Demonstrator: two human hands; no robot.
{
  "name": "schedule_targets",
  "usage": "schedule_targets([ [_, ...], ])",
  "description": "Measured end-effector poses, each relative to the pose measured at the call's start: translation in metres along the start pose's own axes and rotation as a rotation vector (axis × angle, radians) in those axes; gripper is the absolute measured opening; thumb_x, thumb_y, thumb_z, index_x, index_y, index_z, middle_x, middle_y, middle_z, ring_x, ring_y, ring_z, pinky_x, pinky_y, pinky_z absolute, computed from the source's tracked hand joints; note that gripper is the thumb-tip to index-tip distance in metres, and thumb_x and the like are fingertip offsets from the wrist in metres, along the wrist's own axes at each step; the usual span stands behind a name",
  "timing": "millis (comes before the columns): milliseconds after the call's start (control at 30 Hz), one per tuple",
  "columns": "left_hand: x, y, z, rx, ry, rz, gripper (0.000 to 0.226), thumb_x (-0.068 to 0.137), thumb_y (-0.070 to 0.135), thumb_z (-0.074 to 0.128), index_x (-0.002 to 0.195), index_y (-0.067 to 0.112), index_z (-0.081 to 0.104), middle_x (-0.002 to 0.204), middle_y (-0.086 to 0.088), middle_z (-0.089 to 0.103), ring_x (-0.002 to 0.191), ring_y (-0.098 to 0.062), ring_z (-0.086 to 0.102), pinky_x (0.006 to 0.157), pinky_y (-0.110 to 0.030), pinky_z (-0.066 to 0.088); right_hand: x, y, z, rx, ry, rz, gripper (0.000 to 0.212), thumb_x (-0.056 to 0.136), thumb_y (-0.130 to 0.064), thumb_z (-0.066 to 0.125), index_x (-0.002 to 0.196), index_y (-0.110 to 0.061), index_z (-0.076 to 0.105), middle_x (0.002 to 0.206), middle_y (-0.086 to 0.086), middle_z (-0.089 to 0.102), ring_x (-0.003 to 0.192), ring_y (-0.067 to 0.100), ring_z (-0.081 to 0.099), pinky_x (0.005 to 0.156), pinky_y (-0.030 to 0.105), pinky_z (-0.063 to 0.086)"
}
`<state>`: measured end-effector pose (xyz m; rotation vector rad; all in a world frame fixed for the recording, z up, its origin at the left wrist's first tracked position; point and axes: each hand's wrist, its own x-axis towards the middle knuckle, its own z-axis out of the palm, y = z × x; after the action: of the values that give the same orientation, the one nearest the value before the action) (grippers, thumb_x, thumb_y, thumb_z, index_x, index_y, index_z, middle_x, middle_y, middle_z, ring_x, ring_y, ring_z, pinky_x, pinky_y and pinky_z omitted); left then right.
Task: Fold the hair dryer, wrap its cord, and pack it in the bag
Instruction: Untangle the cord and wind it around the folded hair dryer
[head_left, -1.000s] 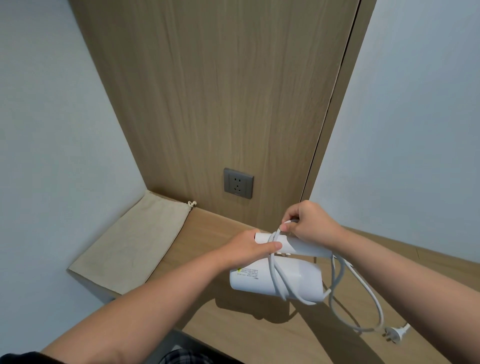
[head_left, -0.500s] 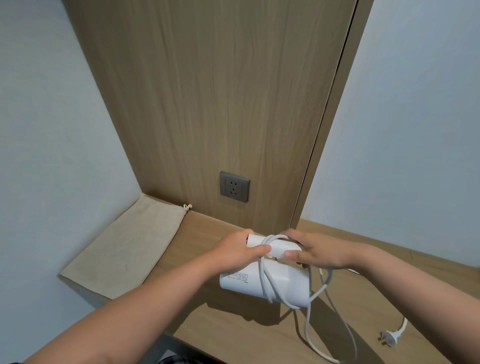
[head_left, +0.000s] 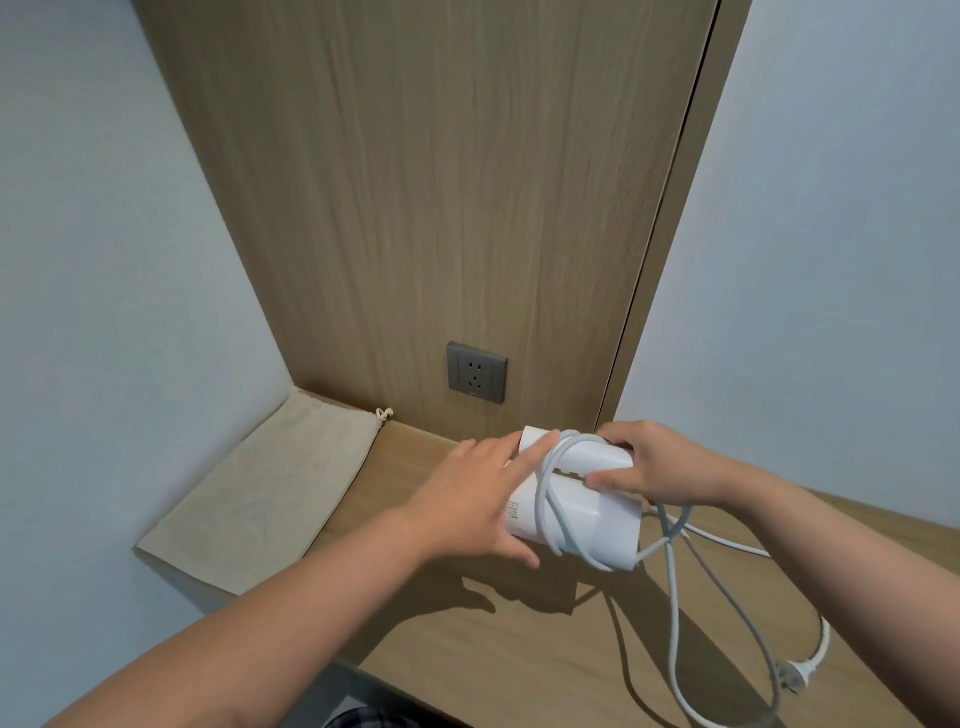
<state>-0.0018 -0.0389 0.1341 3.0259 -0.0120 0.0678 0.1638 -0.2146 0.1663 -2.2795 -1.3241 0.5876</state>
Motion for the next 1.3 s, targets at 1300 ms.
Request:
schedule_targets([
  [1300,0.002,0.001,0.003,-0.665,0.078,-0.251,0.103,0.065,0.037,0.081,0.144,0.048,0.016,0.123,0.007,0.055,0.102,-0.012,0.055,0.082,-0.023,0.046,-0.004,0.045,0.024,1.191,-0.143,0.268,0.026,0.057,-0.027,0.084,0.072,-0.011,0.070,0.054,0.006,0.055,0.042,0.014,0.048,0.042,0.023,0.044],
])
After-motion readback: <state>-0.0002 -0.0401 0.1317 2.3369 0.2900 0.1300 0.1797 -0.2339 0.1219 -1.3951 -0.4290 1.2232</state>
